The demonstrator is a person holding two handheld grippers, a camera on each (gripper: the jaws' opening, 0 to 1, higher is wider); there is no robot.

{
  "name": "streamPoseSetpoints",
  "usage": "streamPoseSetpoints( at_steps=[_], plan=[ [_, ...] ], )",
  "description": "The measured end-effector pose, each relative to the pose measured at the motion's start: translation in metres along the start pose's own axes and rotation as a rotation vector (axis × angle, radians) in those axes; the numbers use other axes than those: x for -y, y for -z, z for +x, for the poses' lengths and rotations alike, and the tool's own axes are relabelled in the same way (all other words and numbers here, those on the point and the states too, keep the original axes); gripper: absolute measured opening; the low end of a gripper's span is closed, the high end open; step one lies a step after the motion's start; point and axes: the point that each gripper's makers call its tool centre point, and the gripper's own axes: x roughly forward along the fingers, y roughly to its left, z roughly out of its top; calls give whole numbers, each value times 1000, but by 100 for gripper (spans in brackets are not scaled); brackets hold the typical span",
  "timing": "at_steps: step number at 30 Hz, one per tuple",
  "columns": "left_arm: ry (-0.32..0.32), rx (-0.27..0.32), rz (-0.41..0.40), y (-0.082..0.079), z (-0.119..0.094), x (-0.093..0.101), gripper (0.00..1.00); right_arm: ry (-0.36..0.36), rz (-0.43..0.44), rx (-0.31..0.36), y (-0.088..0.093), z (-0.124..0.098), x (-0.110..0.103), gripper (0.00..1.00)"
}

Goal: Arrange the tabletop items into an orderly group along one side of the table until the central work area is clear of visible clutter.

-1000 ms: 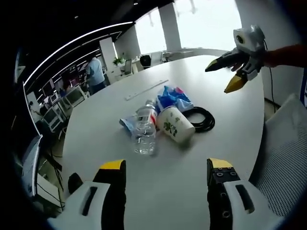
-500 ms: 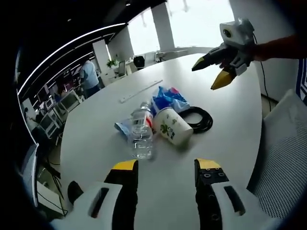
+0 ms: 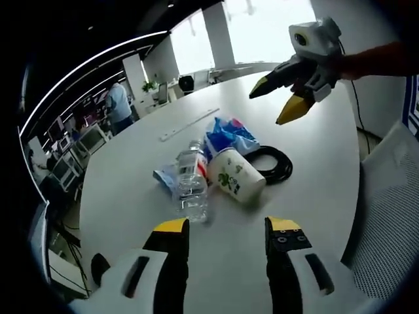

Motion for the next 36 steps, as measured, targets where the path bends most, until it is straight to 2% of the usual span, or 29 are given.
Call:
streamPoseSetpoints(
  at_steps=[10, 24, 36],
  plan=[
    [-8, -2, 10, -2, 8, -7, 42, -7, -22, 13, -12, 15, 10, 48],
    [-12, -18, 9, 1, 22, -11, 42, -33, -38, -9, -11, 38, 18, 45],
    [-9, -25, 15, -5, 35, -15, 42, -36, -35, -24, -7, 58, 31, 42]
  ],
)
